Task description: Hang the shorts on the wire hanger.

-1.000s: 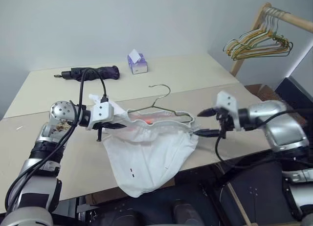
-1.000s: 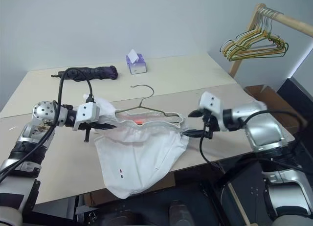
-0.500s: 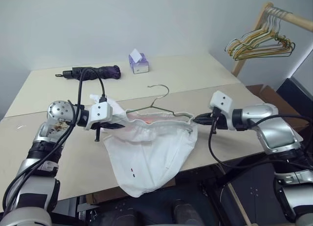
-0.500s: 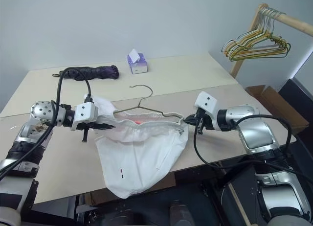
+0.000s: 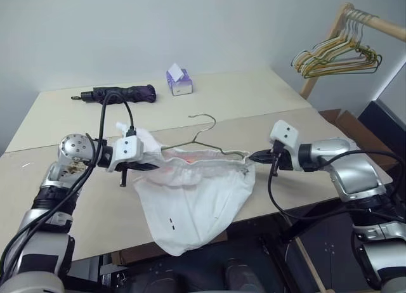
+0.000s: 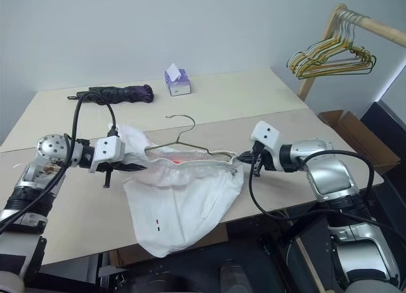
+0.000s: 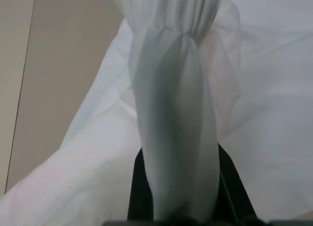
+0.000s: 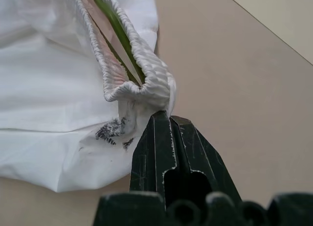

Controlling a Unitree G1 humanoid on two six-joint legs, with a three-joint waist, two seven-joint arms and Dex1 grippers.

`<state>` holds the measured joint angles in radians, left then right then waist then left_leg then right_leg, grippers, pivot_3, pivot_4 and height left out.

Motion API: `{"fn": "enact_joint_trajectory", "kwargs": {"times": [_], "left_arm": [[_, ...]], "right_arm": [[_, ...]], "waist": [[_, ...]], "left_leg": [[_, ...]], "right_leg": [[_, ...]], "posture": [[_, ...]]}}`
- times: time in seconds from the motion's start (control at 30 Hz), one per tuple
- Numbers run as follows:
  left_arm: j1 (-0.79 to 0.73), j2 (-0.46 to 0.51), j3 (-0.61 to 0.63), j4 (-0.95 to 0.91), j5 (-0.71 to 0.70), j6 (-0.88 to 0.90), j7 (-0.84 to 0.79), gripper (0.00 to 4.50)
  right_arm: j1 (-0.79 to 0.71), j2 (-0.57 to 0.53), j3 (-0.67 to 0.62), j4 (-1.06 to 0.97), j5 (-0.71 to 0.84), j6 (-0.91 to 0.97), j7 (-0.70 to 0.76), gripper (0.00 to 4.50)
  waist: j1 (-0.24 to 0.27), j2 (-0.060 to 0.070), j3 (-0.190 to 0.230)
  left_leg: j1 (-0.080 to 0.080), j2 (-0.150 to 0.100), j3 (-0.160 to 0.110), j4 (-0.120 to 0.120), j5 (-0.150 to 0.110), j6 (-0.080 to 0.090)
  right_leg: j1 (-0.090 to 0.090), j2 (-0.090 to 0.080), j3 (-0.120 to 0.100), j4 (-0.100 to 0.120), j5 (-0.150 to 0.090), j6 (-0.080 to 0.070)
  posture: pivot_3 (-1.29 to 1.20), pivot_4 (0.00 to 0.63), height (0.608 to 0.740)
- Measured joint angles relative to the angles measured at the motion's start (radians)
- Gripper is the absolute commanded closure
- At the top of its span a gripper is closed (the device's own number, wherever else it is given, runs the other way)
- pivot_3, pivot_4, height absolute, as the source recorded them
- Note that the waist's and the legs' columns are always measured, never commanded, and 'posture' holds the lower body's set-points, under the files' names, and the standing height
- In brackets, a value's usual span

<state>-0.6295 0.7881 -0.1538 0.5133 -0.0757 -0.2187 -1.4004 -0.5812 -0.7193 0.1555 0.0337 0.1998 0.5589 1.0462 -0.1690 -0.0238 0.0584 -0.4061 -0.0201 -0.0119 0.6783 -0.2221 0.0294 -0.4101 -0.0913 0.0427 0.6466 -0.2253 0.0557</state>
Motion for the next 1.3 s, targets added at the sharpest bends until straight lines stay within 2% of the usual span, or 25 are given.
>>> {"fn": "enact_joint_trajectory", "kwargs": {"times": [0.27, 0.43, 0.6, 0.8, 0.9, 1.13, 1.3], "left_arm": [[0.001, 0.011, -0.039, 0.036, 0.13, -0.065, 0.088, 4.5], [-0.007, -0.034, -0.046, 0.047, 0.159, -0.026, 0.165, 4.5], [-0.044, -0.116, -0.019, 0.038, 0.097, 0.069, 0.2, 4.5], [-0.055, -0.103, 0.003, -0.009, -0.001, 0.134, 0.105, 4.5], [-0.059, -0.068, 0.003, -0.018, -0.007, 0.135, 0.052, 4.5], [-0.071, -0.04, 0.0, 0.007, -0.004, 0.128, -0.001, 4.5], [-0.11, -0.047, -0.001, 0.039, -0.004, 0.113, -0.009, 4.5]], "right_arm": [[-0.002, -0.017, -0.044, -0.084, 0.06, 0.039, 0.001, 4.44], [0.007, -0.022, -0.054, -0.208, 0.109, 0.092, 0.0, 4.44], [0.047, -0.003, -0.024, -0.311, 0.138, 0.126, -0.017, 4.44], [0.033, 0.035, 0.003, -0.284, 0.093, 0.137, -0.114, 4.44], [0.011, 0.04, 0.0, -0.255, 0.08, 0.149, -0.148, 3.83], [-0.002, -0.081, -0.102, -0.26, 0.192, 0.156, -0.018, 1.55], [-0.092, -0.124, -0.119, -0.178, 0.211, 0.116, 0.081, 0.02]], "waist": [[0.002, 0.0, 0.0], [0.005, 0.0, 0.0], [0.016, 0.0, 0.0], [0.007, 0.0, 0.0], [0.001, 0.0, 0.0], [0.006, 0.0, 0.0], [-0.005, 0.0, 0.0]], "left_leg": [[0.0, 0.0, 0.0, 0.0, 0.0, 0.0], [-0.001, 0.0, 0.0, 0.0, 0.0, 0.0], [0.0, 0.0, 0.0, 0.001, 0.0, 0.0], [0.0, 0.0, 0.0, 0.001, 0.0, 0.0], [0.0, 0.0, 0.0, 0.001, 0.0, 0.0], [0.0, 0.0, 0.0, 0.001, 0.0, 0.0], [0.001, 0.001, 0.0, 0.001, 0.0, 0.0]], "right_leg": [[0.0, 0.0, 0.0, 0.0, 0.0, 0.0], [0.0, 0.0, 0.0, 0.0, 0.0, 0.0], [0.001, 0.0, 0.0, 0.0, 0.0, 0.001], [-0.001, 0.001, 0.0, 0.0, 0.0, 0.0], [0.0, 0.0, 0.0, 0.0, 0.0, 0.0], [0.001, 0.0, 0.0, -0.001, 0.0, 0.001], [0.001, 0.001, 0.0, -0.001, 0.0, 0.001]], "posture": [[-0.17, 0.0, 0.74], [-0.18, 0.0, 0.74], [-0.18, 0.0, 0.74], [-0.18, 0.0, 0.74], [-0.18, 0.0, 0.74], [-0.19, 0.0, 0.74], [-0.2, 0.0, 0.74]]}}
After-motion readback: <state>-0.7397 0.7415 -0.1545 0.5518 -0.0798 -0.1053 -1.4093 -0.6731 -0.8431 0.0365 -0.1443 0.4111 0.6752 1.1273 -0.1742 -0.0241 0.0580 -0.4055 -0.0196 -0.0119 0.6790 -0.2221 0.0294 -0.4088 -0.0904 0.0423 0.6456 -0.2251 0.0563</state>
